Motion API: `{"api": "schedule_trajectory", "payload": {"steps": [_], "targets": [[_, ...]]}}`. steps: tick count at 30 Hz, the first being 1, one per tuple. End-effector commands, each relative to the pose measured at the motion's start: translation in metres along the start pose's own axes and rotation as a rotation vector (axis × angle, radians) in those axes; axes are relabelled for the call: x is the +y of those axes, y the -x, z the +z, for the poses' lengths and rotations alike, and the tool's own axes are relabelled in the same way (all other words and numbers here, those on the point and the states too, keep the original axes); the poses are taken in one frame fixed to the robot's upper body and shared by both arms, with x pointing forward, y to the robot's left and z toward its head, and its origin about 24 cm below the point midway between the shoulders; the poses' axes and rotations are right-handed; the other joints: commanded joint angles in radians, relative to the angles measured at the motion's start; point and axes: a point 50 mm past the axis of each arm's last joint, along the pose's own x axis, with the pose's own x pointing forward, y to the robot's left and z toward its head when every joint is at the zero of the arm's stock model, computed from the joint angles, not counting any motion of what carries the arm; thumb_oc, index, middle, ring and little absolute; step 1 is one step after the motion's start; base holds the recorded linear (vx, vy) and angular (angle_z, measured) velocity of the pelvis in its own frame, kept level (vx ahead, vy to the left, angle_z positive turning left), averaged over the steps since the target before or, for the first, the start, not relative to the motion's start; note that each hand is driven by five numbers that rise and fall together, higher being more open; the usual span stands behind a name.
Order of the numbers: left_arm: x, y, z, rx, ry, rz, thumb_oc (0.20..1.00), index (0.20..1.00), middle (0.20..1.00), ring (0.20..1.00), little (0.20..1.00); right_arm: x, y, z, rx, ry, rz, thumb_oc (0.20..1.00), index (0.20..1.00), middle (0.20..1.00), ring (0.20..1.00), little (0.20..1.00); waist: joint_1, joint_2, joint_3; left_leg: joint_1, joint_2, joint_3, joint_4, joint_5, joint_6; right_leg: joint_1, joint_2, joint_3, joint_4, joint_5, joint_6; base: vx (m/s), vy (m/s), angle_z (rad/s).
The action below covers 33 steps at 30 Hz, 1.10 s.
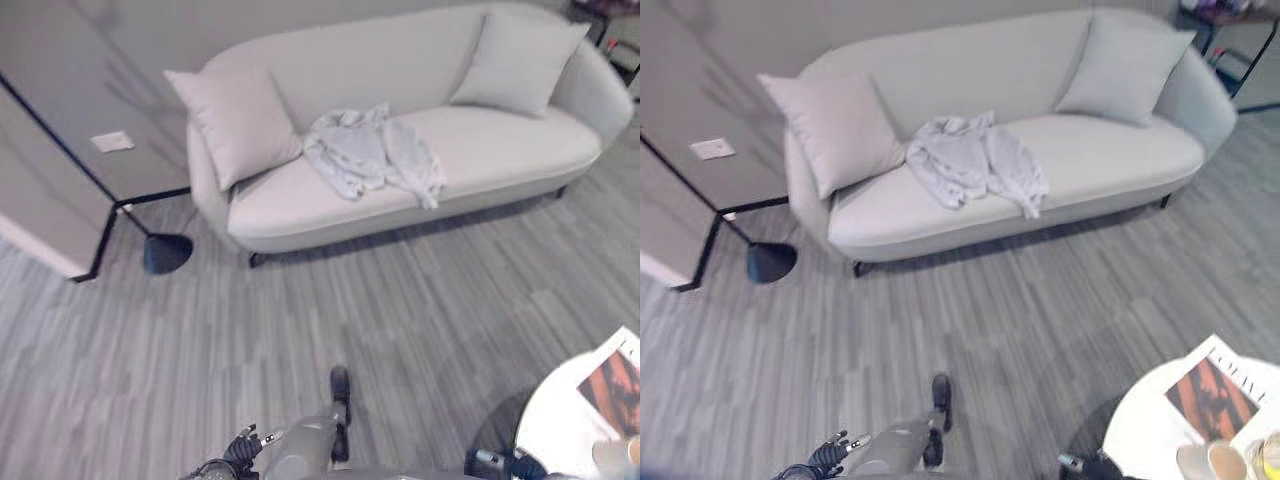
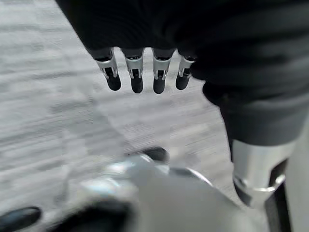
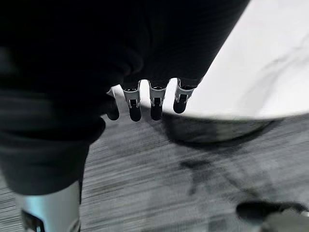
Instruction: Hang the clothes on the sofa on the clothes rack.
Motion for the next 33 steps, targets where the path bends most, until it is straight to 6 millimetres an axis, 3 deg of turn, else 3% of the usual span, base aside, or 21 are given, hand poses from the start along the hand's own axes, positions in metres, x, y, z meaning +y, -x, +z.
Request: {"api": "schedule_trajectory", "payload": {"steps": [1,3,4,6,7,9,11,14,17,19,21,22,23,24,26,27,29,30,31,32,33], "targets": [[-0.004,-0.006,0.035,-0.117,-0.045,-0.025,1.000,1.000,1.000,1.000,1.000,-0.021,0.002,0.012,-0.060,0.024,-0.034,1.000,1.000,1.000,1.000,1.000,0.020,0.041,-0.020,0.090,0.015,-0.049,-0.054,-0.021,-0.095,-0.171,-0.102,-0.007,0.019,0.384,0.086,0.51,0.193,-0.22],[-0.003,-0.007,0.045,-0.142,-0.070,-0.029,1.000,1.000,1.000,1.000,1.000,-0.022,0.002,0.015,-0.071,0.004,-0.041,1.000,1.000,1.000,1.000,1.000,-0.003,0.055,-0.001,0.151,0.010,-0.048,-0.054,-0.067,-0.067,-0.270,-0.113,-0.029,0.200,0.495,0.067,0.35,0.171,0.02],[-0.002,-0.008,0.049,-0.150,-0.084,-0.028,1.000,1.000,1.000,1.000,1.000,-0.021,0.002,0.016,-0.073,0.001,-0.041,1.000,1.000,1.000,1.000,1.000,-0.012,0.074,0.008,0.179,0.019,-0.050,-0.054,-0.087,-0.057,-0.331,-0.124,-0.058,0.264,0.477,0.046,0.33,0.174,0.21],[-0.003,-0.008,0.058,-0.177,-0.092,-0.033,1.000,1.000,1.000,1.000,1.000,-0.021,0.003,0.014,-0.072,-0.004,-0.043,1.000,1.000,1.000,1.000,1.000,-0.040,0.093,0.027,0.229,0.026,-0.074,-0.054,-0.118,-0.051,-0.446,-0.132,-0.122,0.296,0.352,0.004,0.35,0.084,0.41],[-0.003,-0.008,0.062,-0.192,-0.092,-0.034,1.000,1.000,1.000,1.000,1.000,-0.021,0.003,0.015,-0.077,-0.005,-0.042,1.000,1.000,1.000,1.000,1.000,-0.055,0.098,0.036,0.256,0.028,-0.087,-0.054,-0.137,-0.055,-0.475,-0.127,-0.159,0.231,0.307,-0.005,0.41,-0.040,0.45],[-0.005,-0.008,0.074,-0.233,-0.109,-0.042,1.000,1.000,1.000,1.000,1.000,-0.022,0.003,0.016,-0.085,-0.010,-0.045,1.000,1.000,1.000,1.000,1.000,-0.090,0.100,0.056,0.304,0.028,-0.110,-0.054,-0.170,-0.066,-0.510,-0.105,-0.199,0.080,0.276,0.000,0.41,-0.113,0.63],[-0.008,-0.008,0.083,-0.261,-0.125,-0.047,1.000,1.000,1.000,1.000,1.000,-0.022,0.004,0.015,-0.087,-0.028,-0.047,1.000,1.000,1.000,1.000,1.000,-0.118,0.082,0.060,0.342,0.013,-0.133,-0.054,-0.208,-0.082,-0.531,-0.075,-0.197,-0.140,0.296,0.026,0.42,-0.162,0.69],[-0.010,-0.008,0.088,-0.282,-0.155,-0.052,1.000,1.000,1.000,1.000,1.000,-0.018,0.004,0.003,-0.042,-0.033,-0.036,1.000,1.000,1.000,1.000,1.000,-0.164,0.071,0.074,0.440,0.019,-0.165,-0.054,-0.275,-0.112,-0.590,-0.017,-0.227,-0.395,0.378,0.077,0.52,-0.182,0.55],[-0.015,-0.008,0.086,-0.278,-0.167,-0.075,1.000,1.000,1.000,1.000,1.000,-0.019,0.006,-0.007,-0.009,-0.021,-0.037,1.000,1.000,1.000,1.000,1.000,-0.173,0.067,0.058,0.467,0.027,-0.192,-0.054,-0.307,-0.114,-0.578,-0.014,-0.251,-0.395,0.391,0.069,0.38,-0.229,0.50],[-0.019,-0.008,0.083,-0.272,-0.185,-0.088,1.000,1.000,1.000,1.000,1.000,-0.020,0.008,-0.013,0.005,-0.024,-0.038,1.000,1.000,1.000,1.000,1.000,-0.179,0.067,0.044,0.485,0.053,-0.196,-0.054,-0.317,-0.125,-0.546,0.004,-0.223,-0.395,0.401,0.044,0.33,-0.269,0.48],[-0.022,-0.008,0.084,-0.274,-0.185,-0.097,1.000,1.000,1.000,1.000,1.000,-0.024,0.008,-0.015,0.010,-0.029,-0.048,1.000,1.000,1.000,1.000,1.000,-0.183,0.076,0.042,0.494,0.074,-0.198,-0.054,-0.303,-0.138,-0.529,0.016,-0.214,-0.395,0.403,0.039,0.21,-0.176,0.51],[-0.024,-0.008,0.086,-0.280,-0.176,-0.099,1.000,1.000,1.000,1.000,1.000,-0.028,0.009,-0.018,0.022,-0.032,-0.062,1.000,1.000,1.000,1.000,1.000,-0.186,0.086,0.037,0.497,0.100,-0.201,-0.032,-0.268,-0.156,-0.514,0.026,-0.205,-0.390,0.399,0.031,0.34,-0.321,0.23],[-0.026,-0.007,0.085,-0.286,-0.142,-0.112,1.000,1.000,1.000,1.000,1.000,-0.035,0.010,-0.015,0.011,-0.036,-0.080,1.000,1.000,1.000,1.000,1.000,-0.176,0.090,0.038,0.397,0.137,-0.191,0.212,-0.157,-0.198,-0.444,0.038,-0.199,-0.394,0.354,-0.005,0.34,-0.322,0.16],[-0.026,-0.007,0.085,-0.286,-0.142,-0.113,1.000,1.000,1.000,1.000,1.000,-0.035,0.010,-0.015,0.011,-0.036,-0.080,1.000,1.000,1.000,1.000,1.000,-0.177,0.091,0.038,0.394,0.138,-0.192,0.217,-0.160,-0.199,-0.445,0.038,-0.200,-0.394,0.354,-0.006,0.30,-0.314,0.21],[-0.026,-0.006,0.086,-0.290,-0.130,-0.115,1.000,1.000,1.000,1.000,1.000,-0.043,0.010,-0.008,-0.012,-0.026,-0.100,1.000,1.000,1.000,1.000,1.000,-0.155,0.072,0.060,0.277,0.137,-0.205,0.459,-0.063,-0.206,-0.390,0.042,-0.182,-0.395,0.316,-0.040,0.16,-0.220,-0.02],[-0.024,-0.006,0.086,-0.291,-0.117,-0.106,1.000,1.000,1.000,1.000,1.000,-0.046,0.010,-0.005,-0.018,-0.019,-0.107,1.000,1.000,1.000,1.000,1.000,-0.149,0.066,0.072,0.233,0.141,-0.201,0.539,-0.041,-0.201,-0.371,0.043,-0.178,-0.395,0.297,-0.051,0.10,-0.165,-0.20],[-0.024,-0.007,0.086,-0.288,-0.110,-0.101,1.000,1.000,1.000,1.000,1.000,-0.049,0.010,-0.002,-0.028,-0.016,-0.116,1.000,1.000,1.000,1.000,1.000,-0.139,0.055,0.084,0.181,0.147,-0.191,0.591,-0.027,-0.192,-0.352,0.036,-0.171,-0.395,0.282,-0.059,0.13,-0.129,-0.29],[-0.023,-0.007,0.088,-0.294,-0.087,-0.091,1.000,1.000,1.000,1.000,1.000,-0.052,0.010,0.004,-0.051,-0.025,-0.130,1.000,1.000,1.000,1.000,1.000,-0.117,0.034,0.095,0.091,0.154,-0.138,0.533,-0.072,-0.165,-0.322,0.012,-0.167,-0.395,0.265,-0.058,0.27,-0.120,-0.25],[-0.022,-0.007,0.088,-0.294,-0.079,-0.084,1.000,1.000,1.000,1.000,1.000,-0.053,0.011,0.006,-0.062,-0.024,-0.133,1.000,1.000,1.000,1.000,1.000,-0.106,0.035,0.095,0.076,0.146,-0.122,0.455,-0.103,-0.156,-0.313,0.009,-0.163,-0.395,0.260,-0.054,0.30,-0.034,0.01],[-0.022,-0.007,0.087,-0.293,-0.074,-0.082,1.000,1.000,1.000,1.000,1.000,-0.052,0.010,0.010,-0.078,-0.023,-0.128,1.000,1.000,1.000,1.000,1.000,-0.095,0.037,0.098,0.063,0.123,-0.116,0.368,-0.121,-0.151,-0.307,0.009,-0.156,-0.395,0.256,-0.049,0.16,0.038,0.03],[-0.022,-0.007,0.087,-0.293,-0.074,-0.082,1.000,1.000,1.000,1.000,1.000,-0.053,0.010,0.010,-0.077,-0.023,-0.128,1.000,1.000,1.000,1.000,1.000,-0.094,0.037,0.101,0.071,0.122,-0.114,0.364,-0.121,-0.150,-0.303,0.007,-0.155,-0.395,0.254,-0.048,0.20,0.086,-0.27]]}}
